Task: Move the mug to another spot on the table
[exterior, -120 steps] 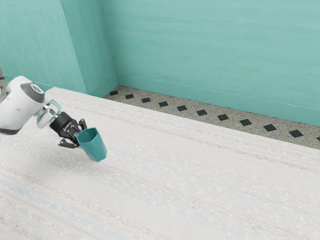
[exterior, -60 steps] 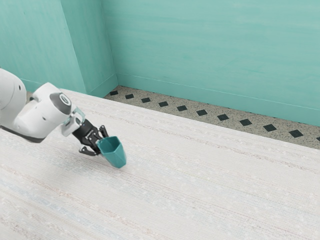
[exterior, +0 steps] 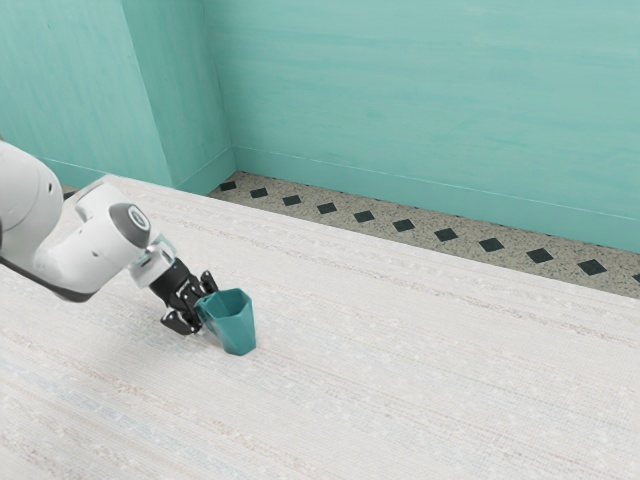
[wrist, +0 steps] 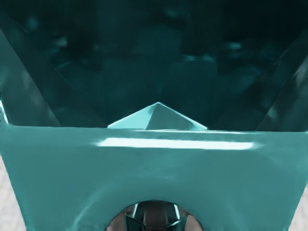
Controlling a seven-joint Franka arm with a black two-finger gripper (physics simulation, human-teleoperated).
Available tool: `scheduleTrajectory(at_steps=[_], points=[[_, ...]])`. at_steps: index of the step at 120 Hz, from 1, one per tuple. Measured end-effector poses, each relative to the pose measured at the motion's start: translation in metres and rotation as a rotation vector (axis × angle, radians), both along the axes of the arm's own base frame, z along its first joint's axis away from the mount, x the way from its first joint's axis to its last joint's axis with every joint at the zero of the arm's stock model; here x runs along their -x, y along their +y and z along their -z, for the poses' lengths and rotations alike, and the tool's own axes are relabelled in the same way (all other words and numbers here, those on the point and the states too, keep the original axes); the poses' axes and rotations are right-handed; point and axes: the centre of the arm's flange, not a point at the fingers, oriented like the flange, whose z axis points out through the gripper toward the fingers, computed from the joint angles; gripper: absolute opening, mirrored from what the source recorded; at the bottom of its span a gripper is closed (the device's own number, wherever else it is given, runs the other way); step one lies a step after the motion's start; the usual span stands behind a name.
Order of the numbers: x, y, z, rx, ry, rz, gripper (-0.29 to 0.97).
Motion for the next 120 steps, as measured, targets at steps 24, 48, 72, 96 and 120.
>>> scheduleTrajectory(at_steps=[24, 48, 72, 96, 120], points=[[-0.001, -0.002, -0.001, 0.005, 0.028, -0.041, 0.50], [-0.003, 0.004, -0.035, -0.003, -0.004, -0.073, 0.61], [0.034, 0.003, -0.087, -0.018, -0.019, -0.076, 0.65], [0.025, -0.058, -0.150, -0.226, 0.027, 0.132, 0.67], [-0.003, -0.119, -0.212, -0.439, 0.098, 0.208, 0.68]])
